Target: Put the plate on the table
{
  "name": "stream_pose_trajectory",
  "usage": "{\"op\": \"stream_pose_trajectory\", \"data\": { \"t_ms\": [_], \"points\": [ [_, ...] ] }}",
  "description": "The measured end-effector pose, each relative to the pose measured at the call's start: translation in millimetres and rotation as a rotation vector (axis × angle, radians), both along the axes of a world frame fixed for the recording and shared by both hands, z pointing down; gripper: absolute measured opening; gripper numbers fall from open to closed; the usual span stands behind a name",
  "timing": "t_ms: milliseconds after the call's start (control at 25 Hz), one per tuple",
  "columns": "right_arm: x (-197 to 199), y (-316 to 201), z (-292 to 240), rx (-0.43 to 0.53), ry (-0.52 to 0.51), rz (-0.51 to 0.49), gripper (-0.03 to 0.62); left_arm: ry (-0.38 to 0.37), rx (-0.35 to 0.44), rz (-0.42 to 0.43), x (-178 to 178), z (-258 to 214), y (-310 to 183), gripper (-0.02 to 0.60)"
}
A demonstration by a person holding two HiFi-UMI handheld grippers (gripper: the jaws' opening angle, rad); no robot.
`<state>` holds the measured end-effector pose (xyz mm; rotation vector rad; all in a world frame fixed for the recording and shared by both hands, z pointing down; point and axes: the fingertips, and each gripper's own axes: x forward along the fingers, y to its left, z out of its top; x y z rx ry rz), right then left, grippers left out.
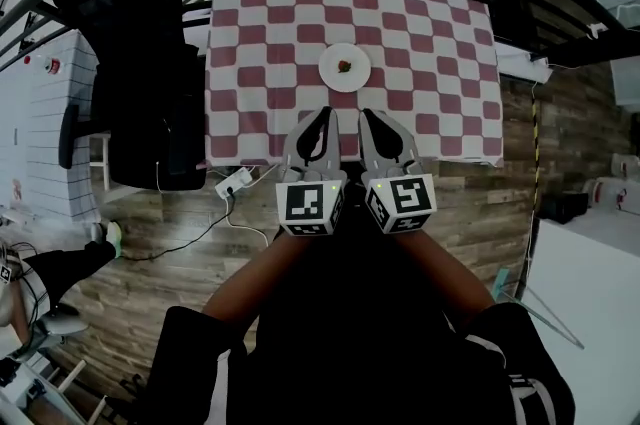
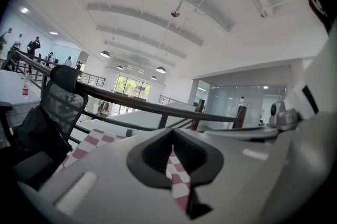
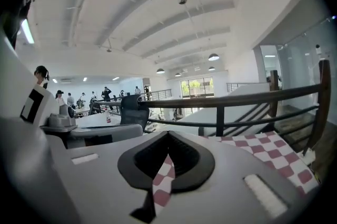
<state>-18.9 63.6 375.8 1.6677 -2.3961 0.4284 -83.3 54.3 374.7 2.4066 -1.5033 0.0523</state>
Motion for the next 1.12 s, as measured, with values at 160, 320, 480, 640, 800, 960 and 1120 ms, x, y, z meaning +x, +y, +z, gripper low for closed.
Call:
{"op": "stream_pose_trajectory", "data": {
  "t_ms": [160, 320, 480, 640, 800, 960, 1120],
  "points": [
    [0.5, 12.1, -6.1, 0.038, 0.037, 0.024, -0.003, -0.009, 0.049, 0.033, 6.4, -11.2, 10.6, 0.009],
    [5.1, 18.5, -13.3, 0.066, 0.071, 0.043, -0.003, -0.029, 0.080, 0.074, 15.4, -19.0, 18.5, 0.009],
    [15.8, 23.1, -15.4, 0.071, 0.086, 0.083, -0.003, -0.044, 0.109, 0.114, 28.0, -25.5, 23.3, 0.009],
    [15.5, 27.9, -19.8, 0.098, 0.116, 0.072, -0.003, -0.062, 0.130, 0.149, 36.6, -29.7, 25.6, 0.009],
    [16.2, 28.7, -33.9, 0.154, 0.165, 0.086, -0.003, -0.073, 0.140, 0.164, 38.9, -29.4, 28.8, 0.009],
    [23.0, 32.2, -32.1, 0.165, 0.153, 0.110, -0.003, -0.071, 0.136, 0.155, 35.3, -30.2, 28.5, 0.009],
    [23.0, 28.3, -36.7, 0.167, 0.126, 0.118, -0.003, -0.073, 0.135, 0.143, 32.2, -30.3, 24.9, 0.009]
  ]
}}
